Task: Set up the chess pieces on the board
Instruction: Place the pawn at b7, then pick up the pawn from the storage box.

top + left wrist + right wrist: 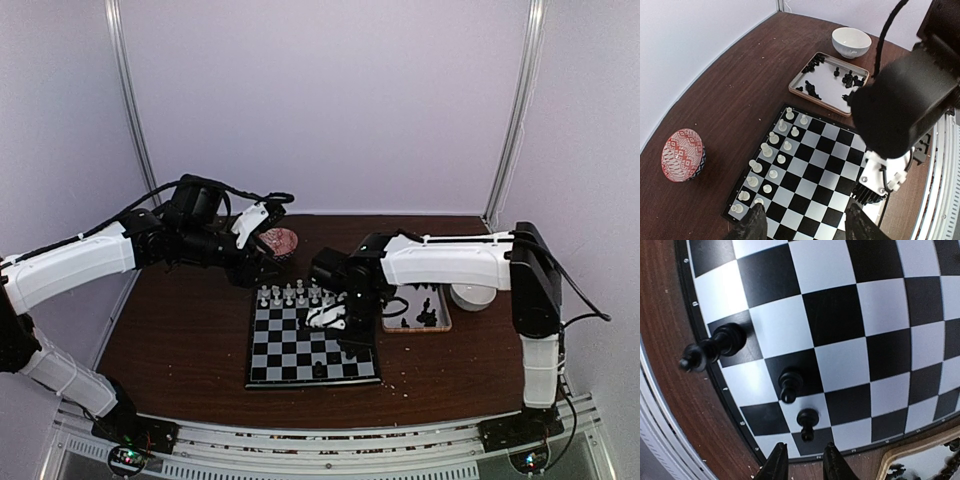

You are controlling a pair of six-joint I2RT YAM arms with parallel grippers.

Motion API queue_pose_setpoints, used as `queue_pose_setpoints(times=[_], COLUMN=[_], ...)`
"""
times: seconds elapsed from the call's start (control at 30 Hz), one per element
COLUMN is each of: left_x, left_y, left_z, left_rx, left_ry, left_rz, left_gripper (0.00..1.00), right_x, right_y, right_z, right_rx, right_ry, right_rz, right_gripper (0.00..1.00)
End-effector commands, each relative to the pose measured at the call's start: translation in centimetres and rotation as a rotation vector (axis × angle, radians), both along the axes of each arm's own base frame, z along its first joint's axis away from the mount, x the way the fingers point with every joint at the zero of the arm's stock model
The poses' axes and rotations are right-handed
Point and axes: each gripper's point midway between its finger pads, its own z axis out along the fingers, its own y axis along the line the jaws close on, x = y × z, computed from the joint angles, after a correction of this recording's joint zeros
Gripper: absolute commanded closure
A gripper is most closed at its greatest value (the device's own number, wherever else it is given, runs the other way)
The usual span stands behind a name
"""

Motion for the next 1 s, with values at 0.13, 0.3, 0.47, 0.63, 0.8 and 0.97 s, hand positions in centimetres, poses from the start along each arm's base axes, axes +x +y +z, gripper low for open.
queue_pose_setpoints(times=[0.13,0.3,0.47,0.63,0.8,0.97], left_x=[0.5,0.4,0.4,0.4,0.4,0.5], left_y=[0.2,0.1,0.0,-0.1,-0.1,-0.1], left_z=[1.5,1.5,1.4,1.3,1.2,1.1], left_rx=[-0.030,-0.033,-0.033,-0.033,-0.032,-0.028], left_ry=[-0.030,-0.028,-0.024,-0.018,-0.015,-0.016], left_rz=[0.017,0.012,0.011,0.007,0.007,0.010], left_gripper=[0.46,0.46,0.46,0.46,0.46,0.46], right_x=[2.1,7.3,11.9,14.6,15.6,16.0], right_y=[-4.1,-10.1,-15.8,-19.3,-20.2,-20.1], right_z=[5.3,4.1,3.3,2.0,-0.2,-1.6], right_rx=[0.078,0.038,-0.013,-0.084,-0.109,-0.108], right_ry=[-0.051,-0.059,-0.100,-0.121,-0.082,-0.058], right_rz=[-0.081,-0.274,-0.460,-0.552,-0.584,-0.596], right_gripper=[0.74,0.77,0.79,0.76,0.73,0.73])
